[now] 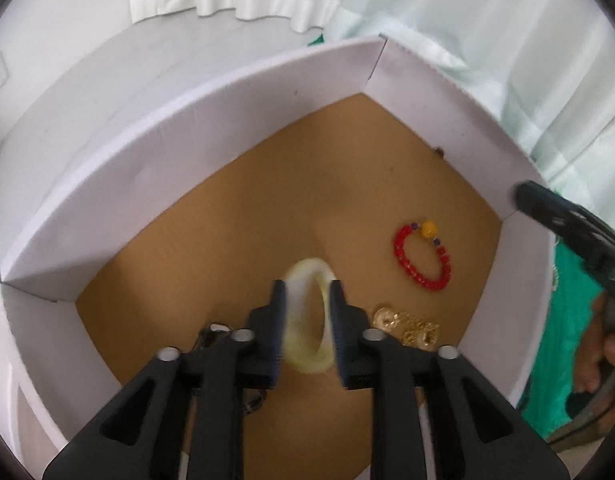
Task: Organize jewelry
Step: 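Open the left tool to drop the bangle while the right tool drops the red bracelet into the box, then withdraw both tools from the box toward the remaining jewelry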
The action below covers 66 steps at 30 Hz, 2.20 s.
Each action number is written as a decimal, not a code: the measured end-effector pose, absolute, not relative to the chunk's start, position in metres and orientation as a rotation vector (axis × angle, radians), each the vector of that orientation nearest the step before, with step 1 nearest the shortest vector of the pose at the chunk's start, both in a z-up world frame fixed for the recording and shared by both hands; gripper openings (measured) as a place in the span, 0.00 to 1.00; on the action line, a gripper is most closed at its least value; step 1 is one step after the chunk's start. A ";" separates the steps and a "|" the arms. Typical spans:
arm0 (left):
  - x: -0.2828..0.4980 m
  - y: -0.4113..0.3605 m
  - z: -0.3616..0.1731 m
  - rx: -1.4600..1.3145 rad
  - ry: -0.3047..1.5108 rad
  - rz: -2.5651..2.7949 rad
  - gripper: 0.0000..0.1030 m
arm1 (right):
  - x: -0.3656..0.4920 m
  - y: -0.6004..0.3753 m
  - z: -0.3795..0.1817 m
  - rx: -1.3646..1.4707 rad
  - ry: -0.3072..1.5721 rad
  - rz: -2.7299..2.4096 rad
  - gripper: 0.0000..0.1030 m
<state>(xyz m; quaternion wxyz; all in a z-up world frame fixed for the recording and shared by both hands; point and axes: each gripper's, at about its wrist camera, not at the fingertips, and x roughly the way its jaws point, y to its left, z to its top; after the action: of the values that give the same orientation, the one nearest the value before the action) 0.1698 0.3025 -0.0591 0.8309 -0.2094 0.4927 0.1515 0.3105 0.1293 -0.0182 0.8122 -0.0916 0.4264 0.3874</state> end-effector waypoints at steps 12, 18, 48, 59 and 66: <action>0.114 0.203 0.020 -0.189 0.879 0.240 0.76 | 0.208 -0.026 0.021 -0.118 0.775 0.686 0.77; 0.077 0.096 0.056 -0.110 0.743 -0.002 0.94 | 0.159 -0.120 -0.016 -0.158 0.824 0.466 0.78; 0.048 -0.021 -0.059 -0.122 0.974 -0.140 0.97 | 0.052 -0.233 -0.060 -0.076 0.899 0.295 0.90; 0.047 -0.024 -0.052 -0.082 0.938 -0.161 0.97 | 0.048 -0.225 -0.058 -0.114 0.910 0.314 0.90; 0.048 -0.028 -0.054 -0.023 0.938 -0.136 0.97 | 0.053 -0.226 -0.058 -0.114 0.935 0.284 0.90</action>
<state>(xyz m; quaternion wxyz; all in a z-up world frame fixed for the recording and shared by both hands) 0.0475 -0.0277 -0.0541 0.8898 -0.0112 0.4516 -0.0653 0.0527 -0.2265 -0.0575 0.8815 -0.0547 0.4489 0.1362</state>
